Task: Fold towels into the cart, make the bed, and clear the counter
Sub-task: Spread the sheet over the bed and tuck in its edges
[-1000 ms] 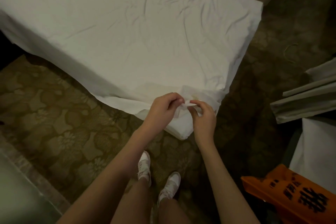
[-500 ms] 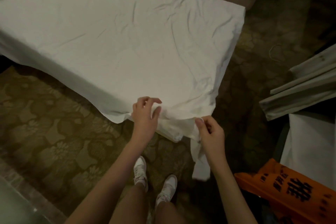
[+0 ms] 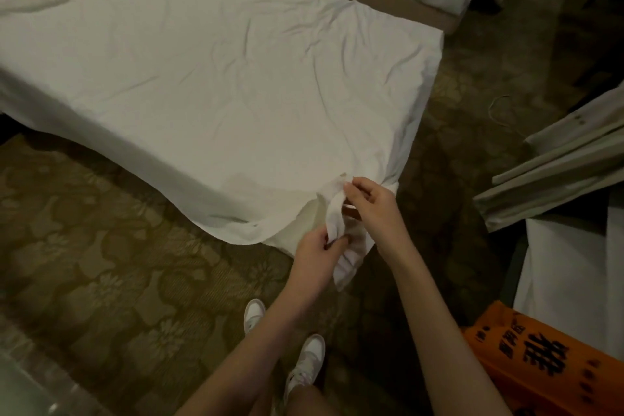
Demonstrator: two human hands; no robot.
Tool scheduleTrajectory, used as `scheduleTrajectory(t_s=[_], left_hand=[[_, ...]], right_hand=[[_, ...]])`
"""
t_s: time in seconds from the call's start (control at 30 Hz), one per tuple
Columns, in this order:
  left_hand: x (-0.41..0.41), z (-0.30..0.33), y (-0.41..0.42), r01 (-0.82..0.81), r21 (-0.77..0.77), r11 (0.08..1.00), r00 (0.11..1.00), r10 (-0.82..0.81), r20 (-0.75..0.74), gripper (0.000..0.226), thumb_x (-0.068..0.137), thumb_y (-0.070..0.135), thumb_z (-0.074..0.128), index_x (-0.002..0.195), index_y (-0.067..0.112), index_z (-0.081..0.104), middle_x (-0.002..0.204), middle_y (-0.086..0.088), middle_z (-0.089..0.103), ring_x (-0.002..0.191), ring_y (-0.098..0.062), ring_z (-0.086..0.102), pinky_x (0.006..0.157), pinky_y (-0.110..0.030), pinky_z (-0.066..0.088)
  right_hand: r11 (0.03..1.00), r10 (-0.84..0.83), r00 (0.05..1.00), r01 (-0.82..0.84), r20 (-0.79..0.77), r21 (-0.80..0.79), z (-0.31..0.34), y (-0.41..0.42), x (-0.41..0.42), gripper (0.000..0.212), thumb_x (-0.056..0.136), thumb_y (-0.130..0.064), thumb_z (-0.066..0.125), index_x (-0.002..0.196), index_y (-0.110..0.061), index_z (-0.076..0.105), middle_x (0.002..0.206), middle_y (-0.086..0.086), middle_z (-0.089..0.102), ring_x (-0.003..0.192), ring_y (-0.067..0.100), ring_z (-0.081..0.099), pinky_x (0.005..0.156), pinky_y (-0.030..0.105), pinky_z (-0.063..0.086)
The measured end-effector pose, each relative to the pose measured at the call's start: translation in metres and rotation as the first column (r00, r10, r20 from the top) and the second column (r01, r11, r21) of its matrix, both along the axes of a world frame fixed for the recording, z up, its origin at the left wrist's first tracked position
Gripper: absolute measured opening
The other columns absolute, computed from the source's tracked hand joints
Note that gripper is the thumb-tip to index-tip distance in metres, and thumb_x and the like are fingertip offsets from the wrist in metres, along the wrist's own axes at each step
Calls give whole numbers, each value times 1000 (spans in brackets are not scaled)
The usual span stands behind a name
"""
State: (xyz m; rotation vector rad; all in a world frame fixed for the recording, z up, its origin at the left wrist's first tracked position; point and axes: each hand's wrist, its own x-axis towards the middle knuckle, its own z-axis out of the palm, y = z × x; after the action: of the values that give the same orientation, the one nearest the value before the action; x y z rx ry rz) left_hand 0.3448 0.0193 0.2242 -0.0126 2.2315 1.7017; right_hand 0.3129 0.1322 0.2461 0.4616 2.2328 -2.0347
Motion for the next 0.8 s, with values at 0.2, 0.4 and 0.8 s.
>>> scheduleTrajectory(t_s=[0.2,0.4,0.8], left_hand=[[-28,8,-3,-164,274,948,972,108,207,12,92,10,57,100,13,66,94,-8,72,90,-23,69,79,-38,57],[-35,11,-3,-197,380,904,971,127,201,32,91,17,61,120,7,55,107,-9,69,101,-22,67,86,-37,55],[-25,9,-9,-159,148,976,987,163,-12,18,92,13,58,109,19,58,92,-2,69,79,-11,66,65,-18,51]], right_hand=[[997,21,999,-18,-31,69,-18,6,47,28,88,-25,65,109,-40,55,112,-26,55,106,-9,52,72,1,43],[970,-11,998,26,-63,241,-21,1,34,20,89,-14,64,105,-26,63,93,-30,55,85,-20,54,66,-3,40],[980,-89,985,113,-147,165,-7,-6,-29,16,88,-18,66,101,-8,67,97,-4,60,86,6,60,74,12,50]])
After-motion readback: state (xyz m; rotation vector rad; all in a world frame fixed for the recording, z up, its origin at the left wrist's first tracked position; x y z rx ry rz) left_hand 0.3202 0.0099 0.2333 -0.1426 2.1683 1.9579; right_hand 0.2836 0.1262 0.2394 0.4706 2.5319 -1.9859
